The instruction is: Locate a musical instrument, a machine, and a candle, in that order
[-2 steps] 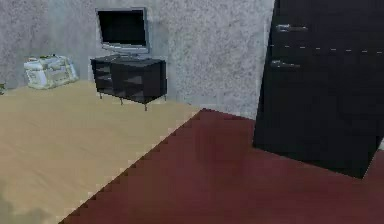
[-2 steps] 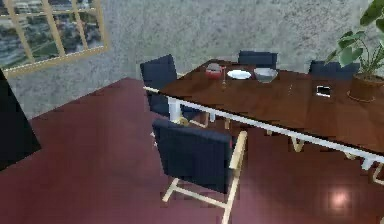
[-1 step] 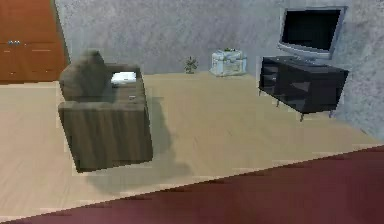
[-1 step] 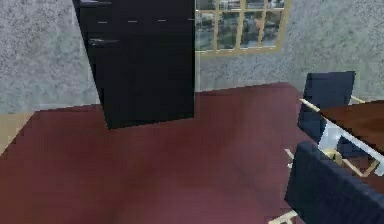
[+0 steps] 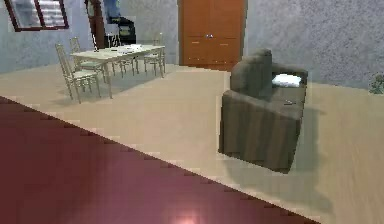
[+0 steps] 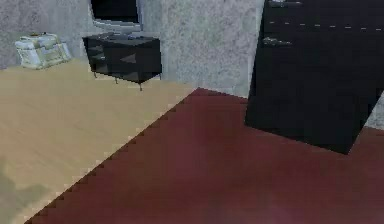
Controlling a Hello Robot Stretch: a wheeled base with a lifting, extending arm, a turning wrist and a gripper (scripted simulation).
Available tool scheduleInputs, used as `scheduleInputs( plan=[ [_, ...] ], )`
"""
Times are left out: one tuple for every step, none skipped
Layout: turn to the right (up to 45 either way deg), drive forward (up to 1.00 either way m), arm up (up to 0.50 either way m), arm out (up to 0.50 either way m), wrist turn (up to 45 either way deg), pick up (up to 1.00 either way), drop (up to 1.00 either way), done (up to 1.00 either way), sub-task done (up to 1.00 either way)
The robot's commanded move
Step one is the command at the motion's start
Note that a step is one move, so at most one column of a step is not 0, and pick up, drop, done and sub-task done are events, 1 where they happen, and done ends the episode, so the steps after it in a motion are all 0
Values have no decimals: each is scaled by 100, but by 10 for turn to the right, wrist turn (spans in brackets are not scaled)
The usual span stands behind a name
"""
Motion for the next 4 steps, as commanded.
scheduleInputs(
  plan=[
    [-450, 0, 0, 0, 0, 0, 0, 0, 0],
    [-180, 0, 0, 0, 0, 0, 0, 0, 0],
    [0, 100, 0, 0, 0, 0, 0, 0, 0],
    [-30, 0, 0, 0, 0, 0, 0, 0, 0]
  ],
)
